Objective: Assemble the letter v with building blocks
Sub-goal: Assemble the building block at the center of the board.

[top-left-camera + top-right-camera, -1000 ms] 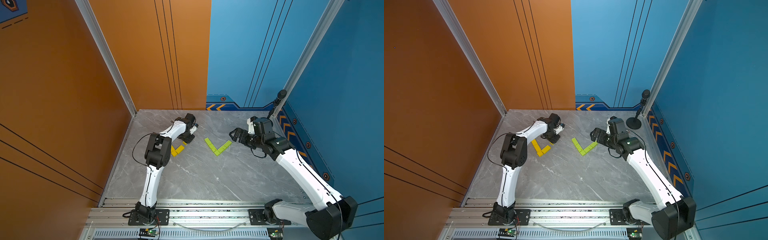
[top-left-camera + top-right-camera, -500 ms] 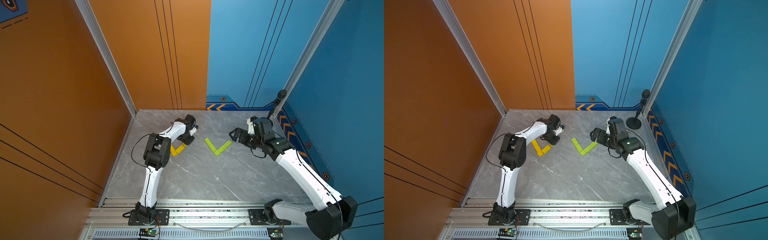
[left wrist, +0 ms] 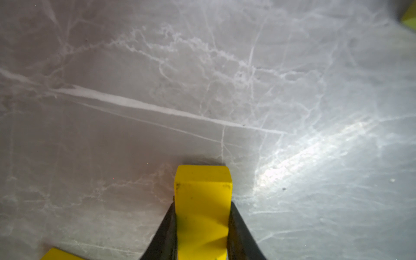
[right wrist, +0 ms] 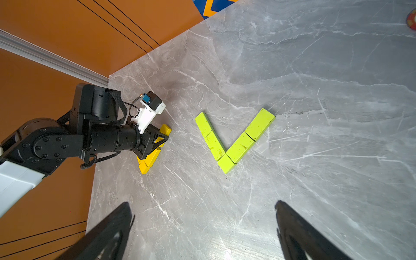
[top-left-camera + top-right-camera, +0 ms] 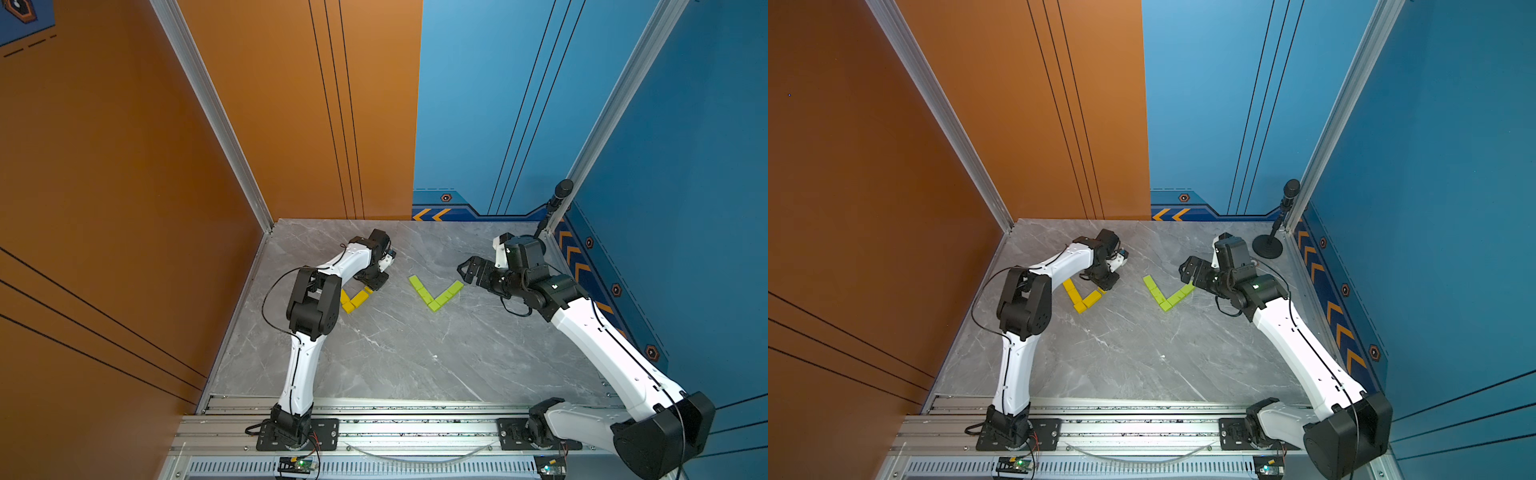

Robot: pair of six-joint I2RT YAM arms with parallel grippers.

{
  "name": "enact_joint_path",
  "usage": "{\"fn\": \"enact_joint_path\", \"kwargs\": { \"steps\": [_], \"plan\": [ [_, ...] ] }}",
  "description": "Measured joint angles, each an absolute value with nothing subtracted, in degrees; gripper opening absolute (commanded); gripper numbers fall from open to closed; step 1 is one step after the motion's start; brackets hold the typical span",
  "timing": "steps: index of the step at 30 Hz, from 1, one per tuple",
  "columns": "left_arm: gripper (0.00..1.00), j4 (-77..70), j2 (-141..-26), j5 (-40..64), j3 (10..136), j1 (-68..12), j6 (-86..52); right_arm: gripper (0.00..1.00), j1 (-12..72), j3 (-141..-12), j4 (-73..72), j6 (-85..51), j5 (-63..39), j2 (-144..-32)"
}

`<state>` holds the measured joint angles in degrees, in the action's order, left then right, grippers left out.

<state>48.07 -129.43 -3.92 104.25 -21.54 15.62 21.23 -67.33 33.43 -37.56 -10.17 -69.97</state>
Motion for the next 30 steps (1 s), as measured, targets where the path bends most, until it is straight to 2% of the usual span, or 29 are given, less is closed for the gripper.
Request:
{"fn": "enact_joint_path", "kwargs": {
  "steps": [30],
  "plan": [
    [0.33,48.1,-128.7,-2.7,103.1,-20.6,15.6,1.00,22.2,-67.3,33.4,-37.8,-10.1,-70.5]
  ]
}}
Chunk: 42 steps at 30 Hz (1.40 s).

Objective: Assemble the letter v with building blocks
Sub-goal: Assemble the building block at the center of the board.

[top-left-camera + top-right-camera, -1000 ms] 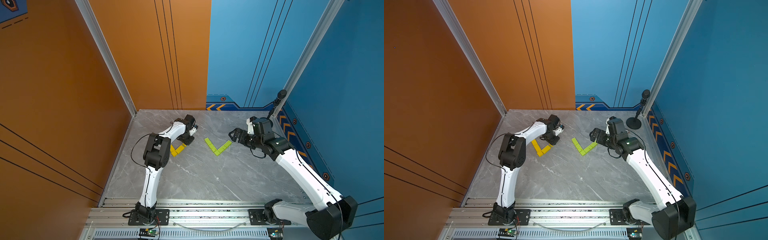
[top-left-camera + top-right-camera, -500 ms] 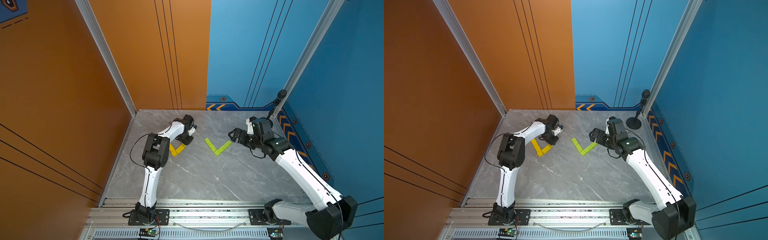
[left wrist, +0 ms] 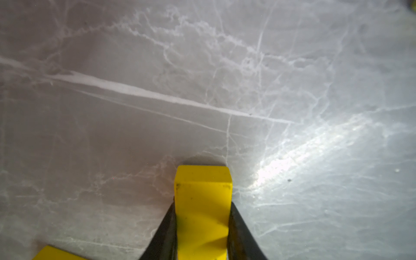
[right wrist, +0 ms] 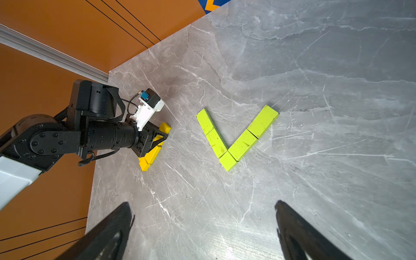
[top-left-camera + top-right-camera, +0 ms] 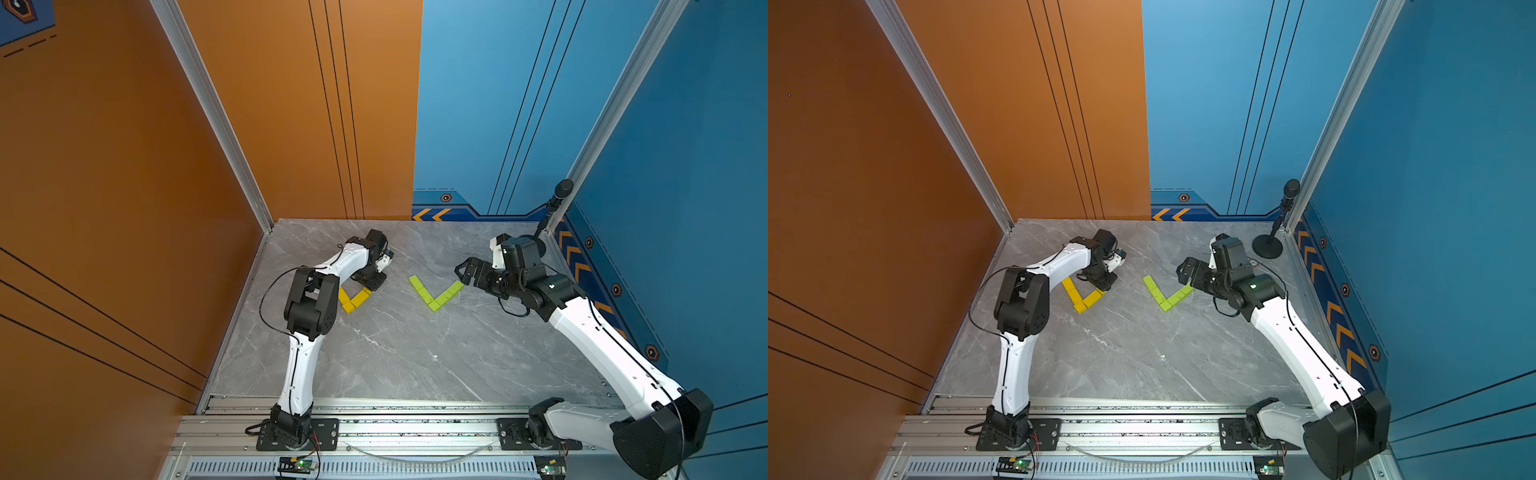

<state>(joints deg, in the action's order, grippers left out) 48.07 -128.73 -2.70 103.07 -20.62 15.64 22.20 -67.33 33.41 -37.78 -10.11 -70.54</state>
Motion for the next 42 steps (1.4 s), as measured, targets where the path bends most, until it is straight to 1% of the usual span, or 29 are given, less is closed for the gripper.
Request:
{"fn": "enact_joint_path", "kwargs": {
  "steps": [14,18,25,29,33,38,41,42],
  "plan": [
    [0.34,48.1,-128.6,-2.7,102.8,-20.6,15.6,1.00,23.0,-67.3,32.3,-38.4,-9.3,-71.0],
    [0.39,48.1,-128.5,-2.7,102.8,-20.6,15.6,1.00,23.2,-67.3,32.3,-38.4,-8.9,-71.0],
    [0.40,48.1,-128.5,-2.6,102.8,-20.6,15.6,1.00,23.2,-67.3,31.9,-38.4,-8.9,-71.0],
    [0.44,48.1,-128.5,-2.5,102.8,-20.6,15.6,1.00,23.3,-67.3,31.9,-38.4,-8.9,-71.0],
    [0.49,48.1,-128.5,-2.6,102.8,-20.6,15.7,1.00,23.3,-67.3,31.9,-38.4,-8.9,-71.2],
    [0.60,48.3,-128.3,-2.6,103.1,-20.6,15.6,1.00,23.7,-67.3,31.9,-38.6,-8.8,-71.7],
    [0.69,48.7,-127.7,-2.6,104.1,-20.6,15.6,1.00,24.0,-67.3,31.9,-38.6,-8.8,-71.8],
    [0.74,48.8,-127.5,-2.6,104.5,-20.6,15.6,1.00,24.0,-67.3,31.9,-38.6,-8.8,-71.8]
  ]
}}
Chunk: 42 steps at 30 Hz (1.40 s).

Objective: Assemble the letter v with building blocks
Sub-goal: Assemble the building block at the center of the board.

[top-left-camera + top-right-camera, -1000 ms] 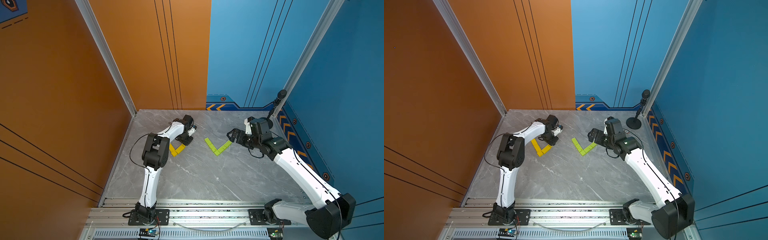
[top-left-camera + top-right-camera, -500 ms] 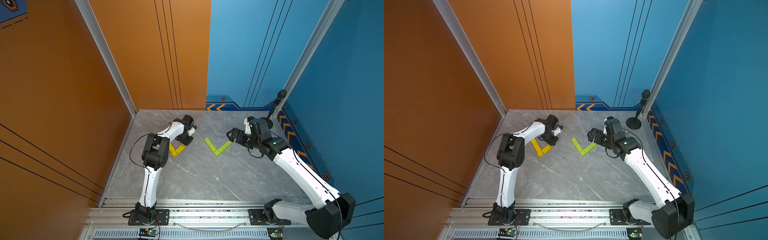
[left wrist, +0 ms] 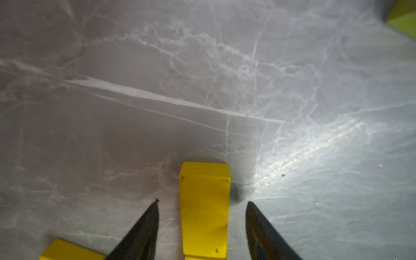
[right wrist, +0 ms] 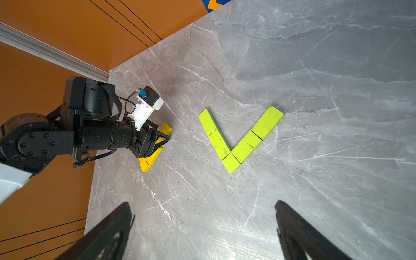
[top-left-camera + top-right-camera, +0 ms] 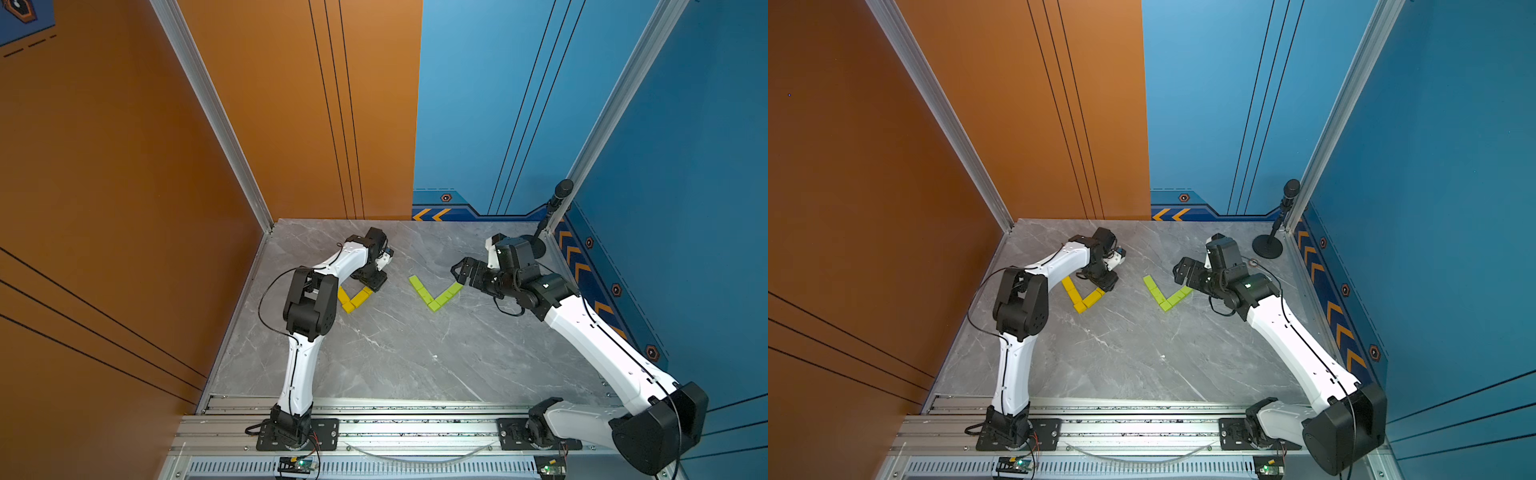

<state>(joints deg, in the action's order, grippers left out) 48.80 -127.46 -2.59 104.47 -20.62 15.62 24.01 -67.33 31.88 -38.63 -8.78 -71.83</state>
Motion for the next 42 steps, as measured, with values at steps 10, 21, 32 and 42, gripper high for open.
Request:
{"fn": "enact_joint_path", "kwargs": {
  "steps": [10,21,32,42],
  "plan": [
    [0.98,48.7,-118.0,-3.0,108.4,-19.8,13.3,1.00,22.2,-67.3,32.1,-35.4,-6.2,-73.0],
    [0.98,32.0,-91.0,-4.3,86.7,-14.5,3.1,1.00,5.0,-65.3,31.9,-26.7,1.7,-72.9],
    [0.98,17.6,-69.1,-12.2,54.3,-4.9,-12.9,1.00,4.5,-50.4,24.3,-20.3,16.3,-66.5],
    [0.98,24.4,-60.9,-14.0,45.4,1.8,-29.7,1.00,4.6,-47.2,20.9,-19.2,18.0,-65.4]
  ]
}}
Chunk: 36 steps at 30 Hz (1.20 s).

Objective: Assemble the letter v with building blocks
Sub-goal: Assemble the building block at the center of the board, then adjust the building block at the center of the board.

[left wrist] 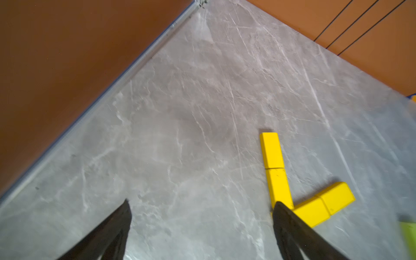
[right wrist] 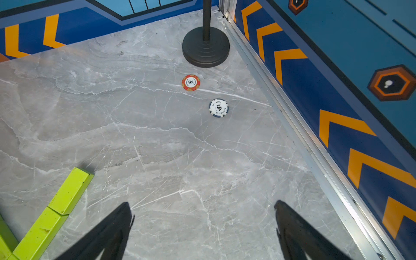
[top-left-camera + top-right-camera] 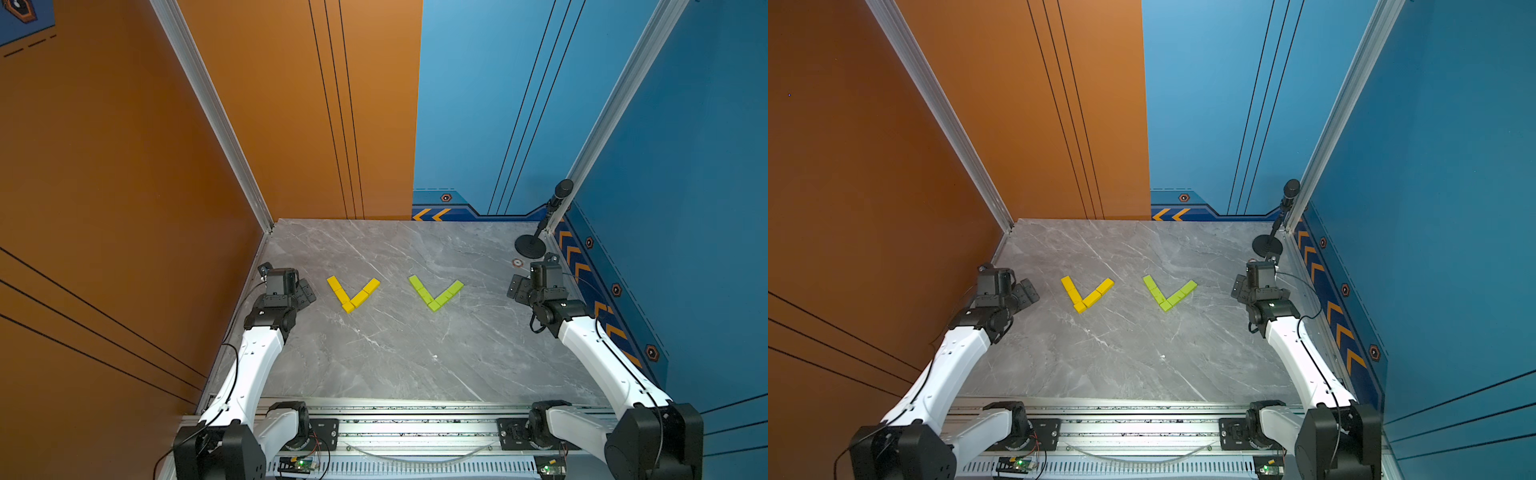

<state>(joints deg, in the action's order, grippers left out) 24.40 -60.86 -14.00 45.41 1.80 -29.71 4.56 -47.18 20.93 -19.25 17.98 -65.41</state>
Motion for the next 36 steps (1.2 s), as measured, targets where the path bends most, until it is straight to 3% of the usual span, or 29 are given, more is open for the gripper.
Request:
{"fn": "enact_joint_path", "kwargs": {
  "steps": [9,15,24,36],
  "plan": [
    [0.98,24.8,-55.0,-0.6,33.6,-7.1,-55.7,1.00,5.1,-47.5,21.2,-19.3,14.5,-65.5],
    [0.98,12.1,-59.5,4.0,28.9,-8.6,-65.0,1.00,7.2,-49.6,21.9,-19.3,11.6,-66.3],
    [0.98,-5.3,-69.3,7.4,26.1,-8.7,-66.7,1.00,8.1,-50.2,22.1,-19.4,9.8,-65.8],
    [0.98,-14.8,-80.6,10.1,28.6,-7.5,-62.3,1.00,8.5,-50.2,23.2,-19.7,8.8,-63.9]
  ]
}}
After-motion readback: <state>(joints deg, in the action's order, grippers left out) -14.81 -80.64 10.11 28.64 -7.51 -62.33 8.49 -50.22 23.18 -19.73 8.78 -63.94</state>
